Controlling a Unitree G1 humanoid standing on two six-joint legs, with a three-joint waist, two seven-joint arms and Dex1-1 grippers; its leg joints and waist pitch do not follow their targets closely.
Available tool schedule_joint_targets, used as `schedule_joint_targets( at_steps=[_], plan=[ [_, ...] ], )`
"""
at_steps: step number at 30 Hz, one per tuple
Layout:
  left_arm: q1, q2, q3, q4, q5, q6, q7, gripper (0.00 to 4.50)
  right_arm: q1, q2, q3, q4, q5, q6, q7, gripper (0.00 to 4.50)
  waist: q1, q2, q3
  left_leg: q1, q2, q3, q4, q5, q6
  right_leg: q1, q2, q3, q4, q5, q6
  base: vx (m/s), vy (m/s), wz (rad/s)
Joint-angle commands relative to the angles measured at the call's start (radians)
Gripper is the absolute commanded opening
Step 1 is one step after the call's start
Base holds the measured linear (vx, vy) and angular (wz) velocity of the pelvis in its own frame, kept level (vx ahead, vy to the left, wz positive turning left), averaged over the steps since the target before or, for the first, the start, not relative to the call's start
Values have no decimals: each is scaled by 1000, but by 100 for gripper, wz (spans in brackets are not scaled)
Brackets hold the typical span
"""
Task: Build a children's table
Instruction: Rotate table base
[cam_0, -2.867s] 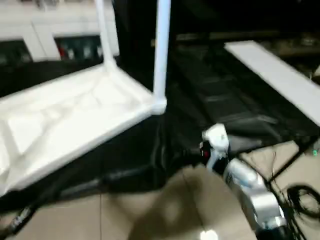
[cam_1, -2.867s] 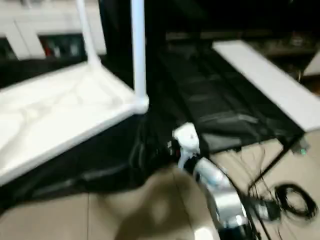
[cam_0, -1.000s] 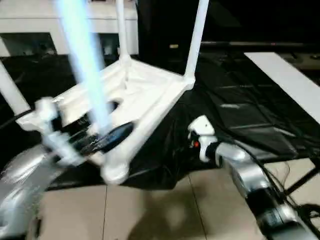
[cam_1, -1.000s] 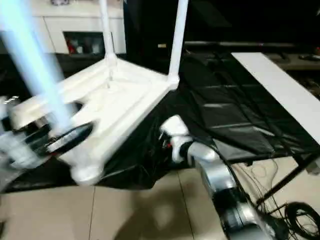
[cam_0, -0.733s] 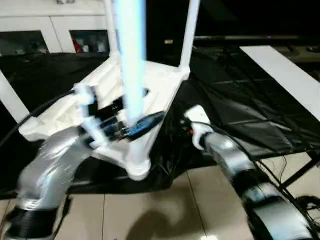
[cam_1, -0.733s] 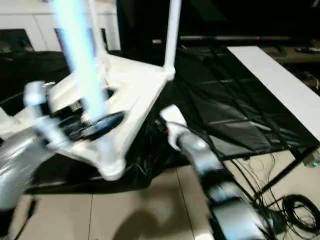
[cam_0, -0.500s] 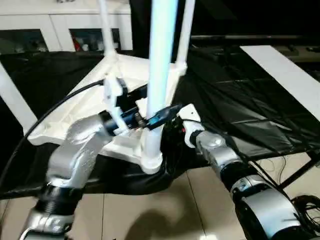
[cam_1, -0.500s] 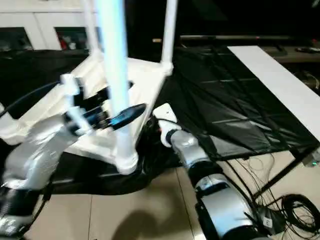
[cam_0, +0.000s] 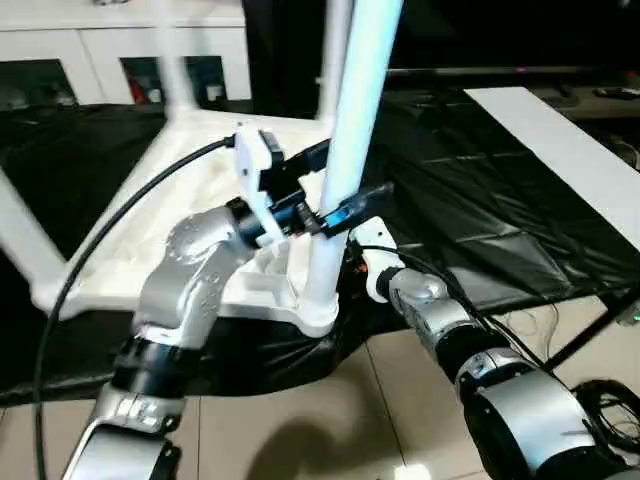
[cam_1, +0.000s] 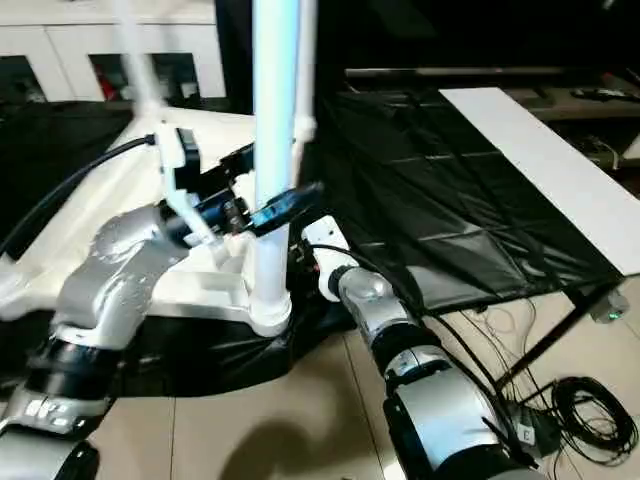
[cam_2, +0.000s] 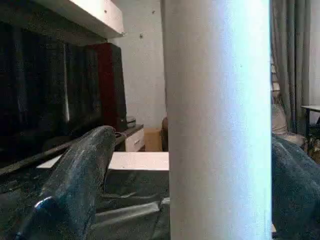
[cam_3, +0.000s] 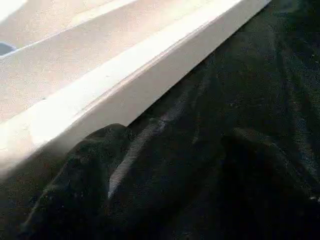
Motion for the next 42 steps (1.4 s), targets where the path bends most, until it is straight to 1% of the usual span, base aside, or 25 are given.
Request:
schedule_joint_targets(
  at_steps=[1, 5, 6, 9, 12, 14, 17, 18, 19, 21, 23, 24, 25, 26, 27, 28, 30, 32, 35, 37, 38, 39, 40, 41, 42],
  plan=[
    [-34, -32, -50, 31, 26, -3, -1, 448, -17, 112, 41, -5, -27, -45, 108, 384, 14, 18, -58, -21, 2, 17, -65, -71, 42, 74, -69, 50, -64, 27, -266, 0, 0, 0],
    [-64, -34, -36, 110, 83, -54, 26, 448, -36, 106, 36, 20, -62, -46, -31, 384, 14, 21, -56, -16, 0, 16, -68, -83, 36, 71, -68, 49, -69, -5, -257, 0, 0, 0],
    [-87, -20, -28, 165, 130, -79, 61, 448, -48, 89, 14, 27, -62, -41, -119, 384, 14, 23, -55, -14, 1, 16, -69, -97, 27, 69, -69, 49, -71, -29, -251, 0, 0, 0],
    [-120, 11, -14, 240, 192, -99, 122, 448, -59, 61, -34, 29, -32, -37, -190, 384, 20, 21, -57, -10, 1, 17, -70, -116, 17, 68, -68, 51, -72, -54, -230, 0, 0, 0],
    [-166, 60, 1, 352, 266, -145, 172, 448, -48, 17, -85, 11, 0, -75, -183, 384, 24, 23, -56, -17, -4, 17, -68, -99, 22, 72, -67, 52, -73, -49, -213, 0, 0, 0],
    [-177, 74, 7, 382, 278, -162, 168, 448, -35, 0, -95, -2, 0, -94, -180, 384, 22, 22, -57, -22, -5, 16, -67, -77, 25, 75, -67, 50, -70, -33, -209, 0, 0, 0],
    [-194, 92, 13, 429, 294, -188, 167, 448, -12, -24, -113, -23, 10, -117, -186, 384, 25, 24, -60, -20, -5, 17, -64, -49, 33, 74, -68, 52, -67, -4, -225, 0, 0, 0],
    [-215, 111, 8, 481, 324, -213, 187, 448, 8, -46, -132, -46, 22, -132, -195, 384, 26, 31, -58, -20, -5, 18, -63, -43, 35, 71, -66, 52, -67, 22, -230, 0, 0, 0],
    [-228, 121, 4, 512, 344, -225, 203, 448, 18, -56, -139, -56, 27, -138, -192, 384, 29, 29, -61, -19, -5, 18, -62, -37, 36, 74, -66, 51, -63, 43, -234, 0, 0, 0],
    [-235, 125, 2, 527, 353, -231, 211, 448, 22, -61, -143, -60, 29, -140, -190, 384, 28, 30, -60, -22, -7, 17, -63, -45, 35, 76, -66, 50, -64, 41, -234, 0, 0, 0],
    [-273, 142, -6, 608, 406, -256, 289, 448, 53, -80, -144, -92, 27, -155, -175, 384, 28, 32, -58, -21, -9, 18, -62, -64, 37, 77, -64, 50, -71, 21, -227, 0, 0, 0],
    [-283, 145, -6, 626, 418, -259, 316, 448, 65, -84, -145, -105, 28, -157, -169, 384, 27, 30, -59, -22, -9, 18, -61, -63, 36, 79, -64, 50, -69, 19, -226, 0, 0, 0],
    [-300, 145, -2, 654, 435, -257, 366, 448, 85, -87, -148, -131, 34, -158, -154, 384, 28, 33, -59, -23, -9, 17, -61, -64, 38, 79, -64, 50, -69, 10, -224, 0, 0, 0],
    [-311, 144, 2, 674, 446, -257, 399, 448, 98, -89, -150, -149, 38, -159, -144, 384, 29, 31, -58, -23, -9, 18, -61, -67, 40, 80, -66, 51, -72, 5, -220, 0, 0, 0],
    [-320, 142, 3, 691, 452, -261, 416, 448, 109, -89, -151, -163, 40, -160, -135, 384, 29, 33, -59, -24, -10, 16, -60, -59, 41, 81, -65, 50, -71, 5, -220, 0, 0, 0],
    [-330, 136, 9, 706, 453, -266, 433, 448, 132, -90, -147, -195, 42, -164, -117, 384, 29, 30, -58, -26, -11, 17, -59, -53, 46, 81, -64, 50, -73, 9, -219, 0, 0, 0],
    [-340, 127, 17, 726, 449, -277, 440, 448, 158, -90, -144, -232, 44, -165, -97, 384, 31, 33, -60, -25, -10, 15, -60, -49, 50, 81, -66, 50, -71, 13, -225, 0, 0, 0],
    [-344, 108, 40, 724, 416, -279, 416, 448, 193, -91, -137, -289, 50, -160, -74, 384, 33, 31, -60, -24, -9, 16, -59, -45, 53, 80, -65, 50, -72, 25, -236, 0, 0, 0],
    [-330, 69, 86, 675, 345, -280, 380, 448, 265, -99, -127, -418, 64, -127, -44, 384, 49, 32, -66, -23, -7, 15, -55, -8, 68, 80, -66, 52, -63, 116, -254, 0, 0, 0],
    [-294, 47, 112, 590, 281, -268, 360, 448, 317, -105, -128, -519, 82, -86, -24, 384, 54, 32, -69, -27, -8, 14, -53, 18, 76, 82, -64, 52, -56, 182, -263, 0, 0, 0],
    [-237, 27, 131, 482, 213, -245, 344, 448, 368, -114, -125, -617, 95, -51, -11, 384, 59, 33, -65, -28, -3, 12, -53, 27, 79, 85, -67, 54, -54, 211, -269, 0, 0, 0],
    [-195, 13, 142, 407, 168, -230, 334, 448, 404, -121, -122, -683, 103, -29, -3, 384, 64, 30, -66, -31, 1, 14, -52, 17, 91, 83, -69, 53, -54, 230, -276, 0, 0, 0],
    [-195, 13, 142, 407, 168, -230, 334, 448, 404, -121, -122, -683, 103, -29, -3, 384, 64, 32, -68, -28, -2, 16, -52, 5, 94, 78, -65, 50, -56, 207, -274, 0, 0, 0],
    [-132, 6, 136, 316, 135, -206, 329, 448, 439, -125, -123, -751, 115, 9, -1, 384, 61, 32, -66, -25, -3, 18, -55, -19, 88, 75, -61, 49, -61, 151, -260, 0, 0, 0],
    [-98, 2, 133, 268, 119, -193, 326, 448, 458, -127, -123, -788, 123, 32, 1, 384, 65, 32, -64, -27, 4, 15, -58, -26, 79, 80, -67, 51, -60, 139, -257, 0, 0, 0]
  ],
)
